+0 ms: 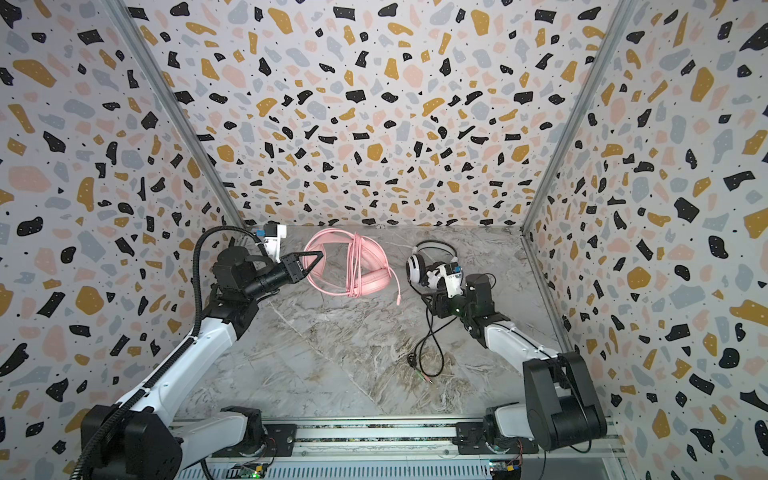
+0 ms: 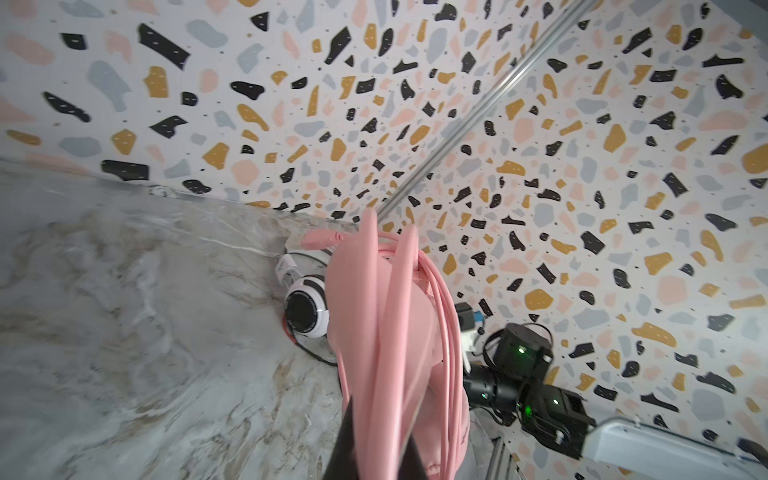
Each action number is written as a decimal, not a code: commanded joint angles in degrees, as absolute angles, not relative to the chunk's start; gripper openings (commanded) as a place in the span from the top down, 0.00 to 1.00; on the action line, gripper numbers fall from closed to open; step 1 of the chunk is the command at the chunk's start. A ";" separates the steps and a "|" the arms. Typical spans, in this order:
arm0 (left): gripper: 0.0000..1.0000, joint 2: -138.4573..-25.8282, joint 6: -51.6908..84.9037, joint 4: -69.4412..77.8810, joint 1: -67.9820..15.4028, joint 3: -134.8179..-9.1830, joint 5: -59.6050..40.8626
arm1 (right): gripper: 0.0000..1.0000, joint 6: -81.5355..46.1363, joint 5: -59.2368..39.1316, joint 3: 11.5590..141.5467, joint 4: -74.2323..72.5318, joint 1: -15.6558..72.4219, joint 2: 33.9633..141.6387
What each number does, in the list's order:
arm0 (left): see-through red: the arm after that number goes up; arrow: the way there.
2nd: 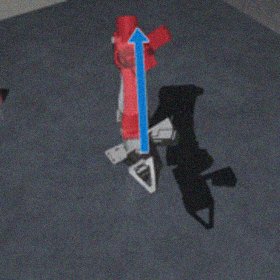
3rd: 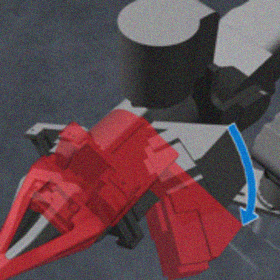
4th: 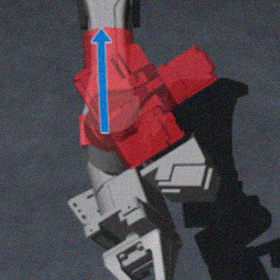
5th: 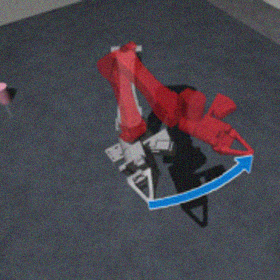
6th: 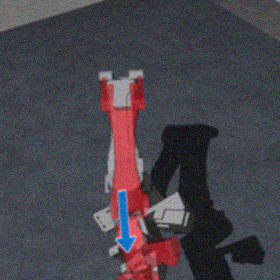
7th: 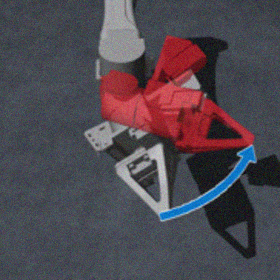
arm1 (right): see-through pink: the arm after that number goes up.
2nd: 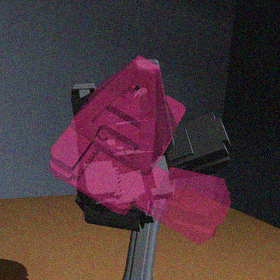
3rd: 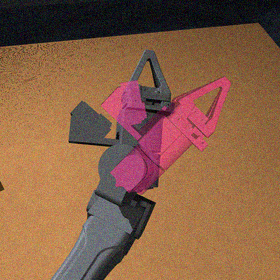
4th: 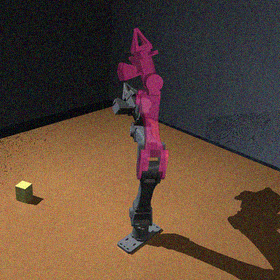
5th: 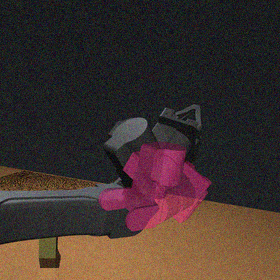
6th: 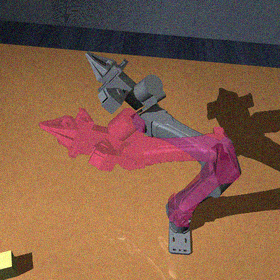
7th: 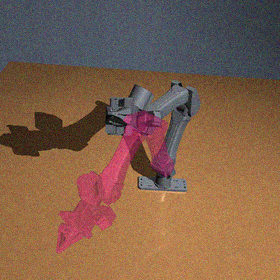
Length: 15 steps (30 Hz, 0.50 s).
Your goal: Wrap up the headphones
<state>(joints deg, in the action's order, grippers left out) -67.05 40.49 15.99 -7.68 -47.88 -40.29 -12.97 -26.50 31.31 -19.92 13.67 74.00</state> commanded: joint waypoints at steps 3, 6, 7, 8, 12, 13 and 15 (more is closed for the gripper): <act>1.00 -68.49 41.93 28.14 -6.86 -44.87 -33.77 | 0.36 -15.66 -15.41 25.31 -27.80 19.15 64.93; 1.00 -70.01 43.42 31.65 -6.72 -42.89 -31.61 | 0.36 -14.51 -8.89 22.82 -29.06 23.77 61.33; 1.00 -70.48 43.72 32.67 -6.68 -42.28 -30.87 | 0.36 -14.46 -6.95 21.82 -29.96 25.07 60.59; 1.00 -70.85 43.85 33.10 -6.59 -41.81 -30.14 | 0.36 -14.64 -6.17 21.38 -30.36 25.73 60.32; 1.00 -72.67 45.90 37.53 -5.82 -39.13 -27.39 | 0.37 -14.37 -4.91 21.17 -31.89 27.62 61.83; 1.00 -73.41 46.78 38.83 -5.43 -38.56 -27.18 | 0.37 -13.87 -4.03 21.59 -31.46 28.18 62.42; 1.00 -74.87 48.56 41.67 -4.65 -37.68 -26.92 | 0.37 -13.48 -3.17 21.79 -31.53 28.99 63.19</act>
<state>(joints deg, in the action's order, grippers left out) -74.43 44.53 27.20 -5.89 -37.87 -28.12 -14.26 -6.94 21.06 -29.89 27.99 62.48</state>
